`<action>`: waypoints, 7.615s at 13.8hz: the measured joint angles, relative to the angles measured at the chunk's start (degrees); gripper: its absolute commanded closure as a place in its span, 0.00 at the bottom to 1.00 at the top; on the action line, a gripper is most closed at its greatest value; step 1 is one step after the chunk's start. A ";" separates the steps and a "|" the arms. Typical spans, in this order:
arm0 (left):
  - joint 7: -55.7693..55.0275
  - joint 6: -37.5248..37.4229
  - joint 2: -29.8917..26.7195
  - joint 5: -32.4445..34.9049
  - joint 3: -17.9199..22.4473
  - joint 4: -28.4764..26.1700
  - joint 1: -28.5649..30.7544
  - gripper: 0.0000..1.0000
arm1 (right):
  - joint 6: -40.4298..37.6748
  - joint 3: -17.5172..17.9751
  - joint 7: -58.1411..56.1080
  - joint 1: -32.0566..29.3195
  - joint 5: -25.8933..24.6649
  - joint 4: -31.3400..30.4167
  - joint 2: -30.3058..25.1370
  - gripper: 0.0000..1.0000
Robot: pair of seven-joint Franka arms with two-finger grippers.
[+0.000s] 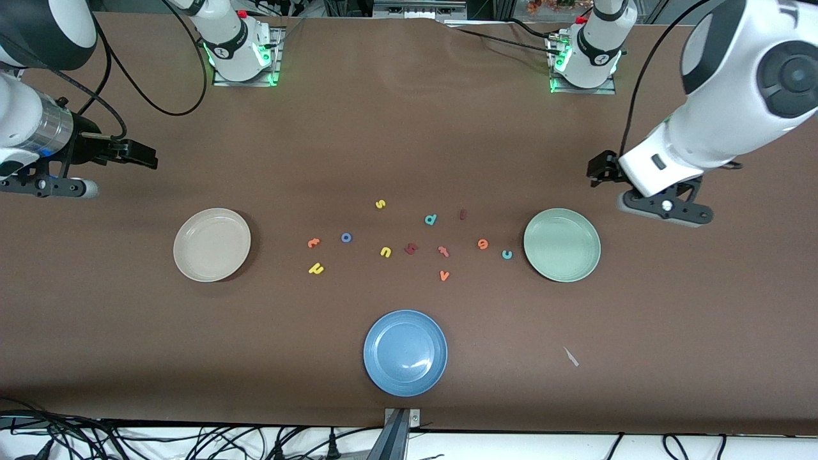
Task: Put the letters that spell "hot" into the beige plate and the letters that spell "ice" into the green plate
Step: 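Reach the left gripper to the red i while the right gripper reaches the n, then grasp the red i and yellow n with the left and right grippers, then drop the i and n onto the green and beige plates with both grippers, then grasp the orange 6 and orange 2 with the left and right grippers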
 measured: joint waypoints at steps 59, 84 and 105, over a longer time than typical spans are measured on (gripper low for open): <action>-7.00 31.03 15.94 6.84 -1.55 -19.65 -5.83 0.87 | 49.56 1.10 53.87 19.05 11.22 6.45 41.41 0.95; -27.42 35.56 23.47 10.26 -10.35 -11.62 -7.48 0.30 | 54.41 -11.04 26.98 20.71 18.22 -23.12 20.33 0.00; -31.52 43.85 29.58 16.03 -9.41 -11.03 -7.00 1.00 | 63.77 -8.24 60.75 31.47 18.22 -17.68 30.60 0.27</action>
